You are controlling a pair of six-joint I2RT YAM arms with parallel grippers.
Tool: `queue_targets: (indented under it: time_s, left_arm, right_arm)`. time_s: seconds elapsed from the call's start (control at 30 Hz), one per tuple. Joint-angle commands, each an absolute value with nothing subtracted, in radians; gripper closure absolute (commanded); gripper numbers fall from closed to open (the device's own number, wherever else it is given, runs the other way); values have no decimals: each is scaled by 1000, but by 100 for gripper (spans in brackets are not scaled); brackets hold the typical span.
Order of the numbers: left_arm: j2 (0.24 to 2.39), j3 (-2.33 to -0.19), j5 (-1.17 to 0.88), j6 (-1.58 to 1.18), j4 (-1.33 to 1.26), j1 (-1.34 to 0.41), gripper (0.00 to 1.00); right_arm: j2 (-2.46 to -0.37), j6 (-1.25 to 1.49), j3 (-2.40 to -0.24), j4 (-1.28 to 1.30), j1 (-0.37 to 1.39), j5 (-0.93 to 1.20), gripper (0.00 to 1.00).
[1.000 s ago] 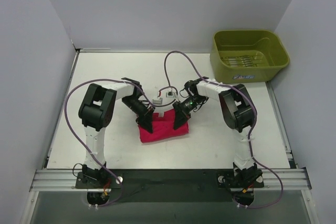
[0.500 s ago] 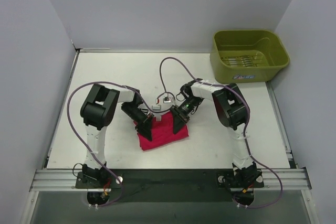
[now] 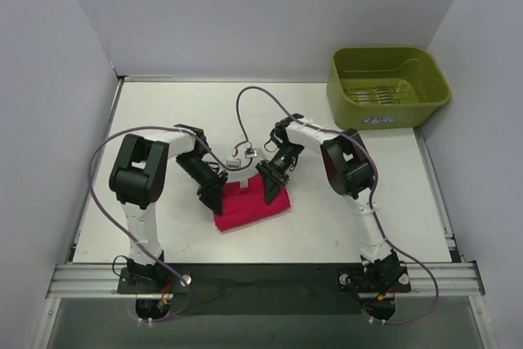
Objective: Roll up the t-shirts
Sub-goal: Roll the T-shirt to the center of the board.
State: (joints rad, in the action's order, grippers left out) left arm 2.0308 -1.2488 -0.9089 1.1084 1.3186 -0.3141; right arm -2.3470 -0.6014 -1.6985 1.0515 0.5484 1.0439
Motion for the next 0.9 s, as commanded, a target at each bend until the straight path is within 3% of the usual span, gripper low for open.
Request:
queue_targets:
  time_s: [0.0,0.1,0.2,0.3,0.53,0.87]
  left_arm:
    - [1712,-1286,-476,1119,1348,-321,53]
    - [1553,-1206,-388,891,1110,-325,46]
    - [1386,-1073,-252,680,901,-356,18]
    - [1270,-959,-155,541,827,-400,3]
    - [1077,-783,-45,452,714,-583,3]
    - [1089,-692,279,543,375,-997,3]
  right_arm:
    - [-2482,-433,-1697,1144,479,755,96]
    - [-2494,-428,-1704,1152,474,761,96]
    - [-2499,-425,-1704,1157,474,767,96]
    - [-2507,-416,-1707,1160,471,770,95]
    - [-2531,-388,-1726,1163,480,747,95]
    - [-2551,-364,-1741,1169,472,744,95]
